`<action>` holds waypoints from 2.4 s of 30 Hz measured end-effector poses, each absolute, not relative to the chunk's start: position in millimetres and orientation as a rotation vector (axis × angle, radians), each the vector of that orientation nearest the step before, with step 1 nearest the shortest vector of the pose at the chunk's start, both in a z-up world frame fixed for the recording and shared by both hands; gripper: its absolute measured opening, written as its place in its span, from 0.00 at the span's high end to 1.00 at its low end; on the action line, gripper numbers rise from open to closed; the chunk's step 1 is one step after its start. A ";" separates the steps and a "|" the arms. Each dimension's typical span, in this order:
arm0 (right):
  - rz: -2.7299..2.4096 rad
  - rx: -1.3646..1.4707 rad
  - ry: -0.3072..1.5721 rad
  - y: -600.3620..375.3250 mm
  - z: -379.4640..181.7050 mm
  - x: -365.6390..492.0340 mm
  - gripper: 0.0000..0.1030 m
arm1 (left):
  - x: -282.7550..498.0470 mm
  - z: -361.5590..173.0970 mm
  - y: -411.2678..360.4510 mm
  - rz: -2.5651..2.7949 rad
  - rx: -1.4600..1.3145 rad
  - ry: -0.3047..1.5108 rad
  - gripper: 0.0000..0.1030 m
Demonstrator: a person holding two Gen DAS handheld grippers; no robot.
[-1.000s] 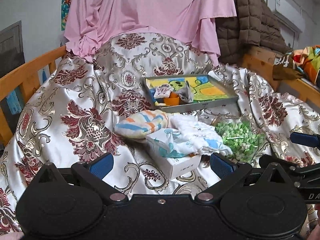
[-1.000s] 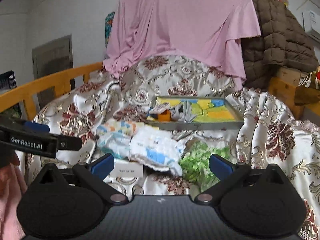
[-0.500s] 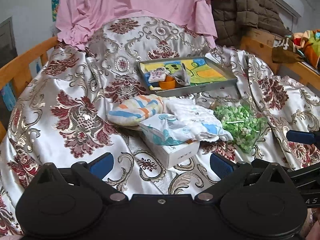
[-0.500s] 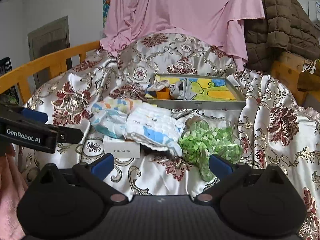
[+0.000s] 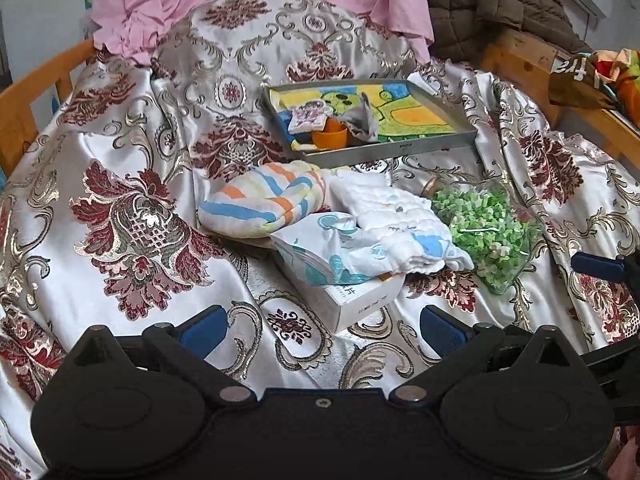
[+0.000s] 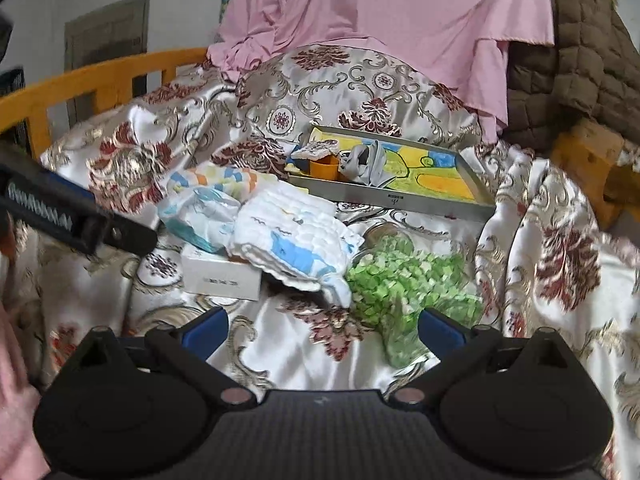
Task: Organize soft objects
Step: 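Grasp the tissue pack with the left gripper while the right gripper grasps the white muslin cloth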
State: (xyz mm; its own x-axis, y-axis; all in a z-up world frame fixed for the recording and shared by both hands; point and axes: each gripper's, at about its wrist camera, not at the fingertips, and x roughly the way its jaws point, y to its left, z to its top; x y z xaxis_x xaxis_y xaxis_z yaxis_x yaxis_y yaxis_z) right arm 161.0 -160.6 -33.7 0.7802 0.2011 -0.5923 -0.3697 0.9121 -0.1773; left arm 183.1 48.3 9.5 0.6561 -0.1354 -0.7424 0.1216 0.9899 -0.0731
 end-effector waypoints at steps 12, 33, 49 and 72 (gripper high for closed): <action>0.438 -0.365 0.530 -148.5 -49.0 202.8 0.00 | 233.7 3.7 62.8 -0.193 -0.069 0.850 0.01; 0.587 -0.181 0.652 -123.8 -70.8 279.2 0.04 | 296.3 -39.4 86.4 -0.270 -0.394 1.007 0.14; 0.640 -0.090 0.737 -130.5 -72.2 290.5 0.35 | 299.3 -48.8 101.7 -0.299 -0.513 1.011 0.48; 0.569 0.042 0.649 -164.0 -26.9 258.3 0.88 | 255.2 -14.8 87.3 -0.404 -0.430 0.895 0.51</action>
